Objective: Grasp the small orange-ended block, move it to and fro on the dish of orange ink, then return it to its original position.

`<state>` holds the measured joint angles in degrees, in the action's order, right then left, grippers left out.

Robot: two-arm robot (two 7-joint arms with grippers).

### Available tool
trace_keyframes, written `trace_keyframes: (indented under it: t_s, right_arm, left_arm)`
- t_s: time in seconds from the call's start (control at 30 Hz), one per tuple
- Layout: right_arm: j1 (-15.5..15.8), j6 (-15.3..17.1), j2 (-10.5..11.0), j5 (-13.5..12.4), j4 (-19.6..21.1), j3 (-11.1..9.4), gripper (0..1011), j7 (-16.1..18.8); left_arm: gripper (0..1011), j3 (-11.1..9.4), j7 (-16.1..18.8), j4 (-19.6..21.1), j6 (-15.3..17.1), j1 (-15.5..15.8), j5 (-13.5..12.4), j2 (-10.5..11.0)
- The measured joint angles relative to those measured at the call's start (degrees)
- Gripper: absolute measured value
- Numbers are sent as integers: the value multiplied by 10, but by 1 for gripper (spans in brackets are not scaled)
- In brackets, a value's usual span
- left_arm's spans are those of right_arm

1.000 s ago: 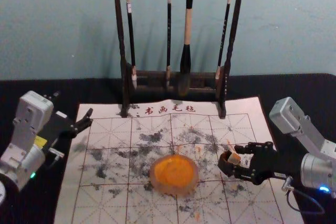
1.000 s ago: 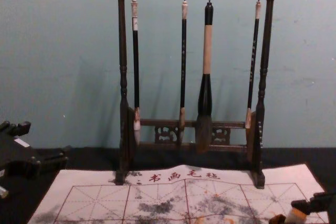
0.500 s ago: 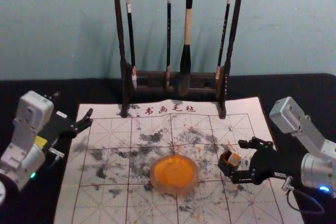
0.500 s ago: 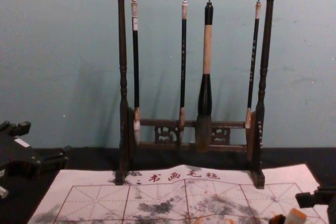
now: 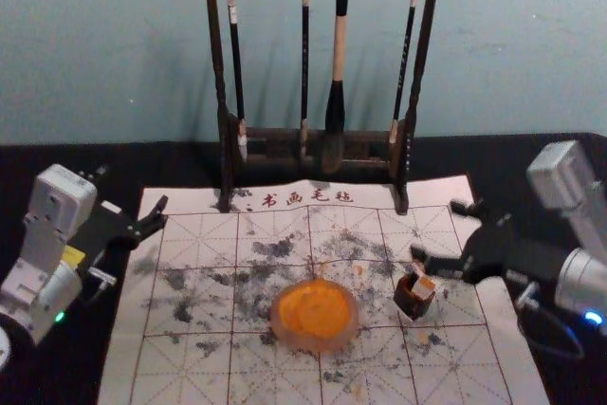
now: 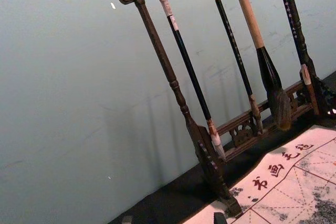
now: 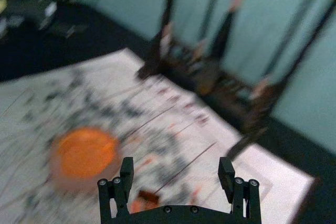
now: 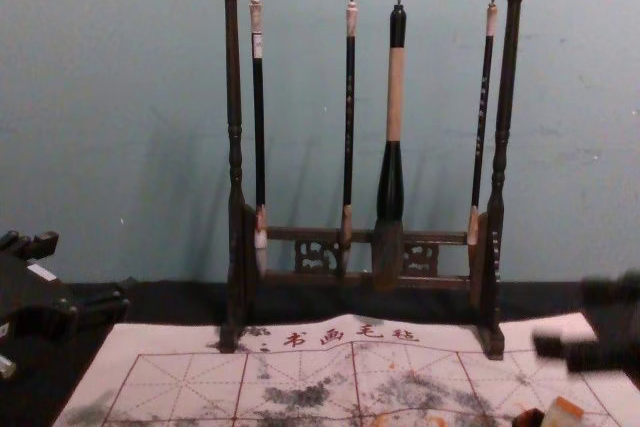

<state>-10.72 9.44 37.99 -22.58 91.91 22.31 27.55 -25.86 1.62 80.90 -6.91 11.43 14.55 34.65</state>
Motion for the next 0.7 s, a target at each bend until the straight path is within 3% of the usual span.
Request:
trace_keyframes:
  t_s: [0.17,0.3,0.37,0.47,0.6,0.7]
  right_arm:
    - [22,-23,-26,1,6,-40,1000,-67]
    - [47,-41,-52,34,0,-63,1000,-146]
    - [54,-47,-58,49,-5,-66,1000,-168]
    - [72,-70,-73,99,-23,-61,1000,-217]
    - [82,-92,-88,146,-50,-51,1000,-258]
    - [83,-100,-97,165,-63,-48,1000,-275]
  left_arm:
    - [1001,0,0,0,0,0,0,0]
    - [1001,0,0,0,0,0,0,0]
    - [1001,0,0,0,0,0,0,0]
    - [1001,0,0,0,0,0,0,0]
    - [1001,0,0,0,0,0,0,0]
    - [1001,0,0,0,0,0,0,0]
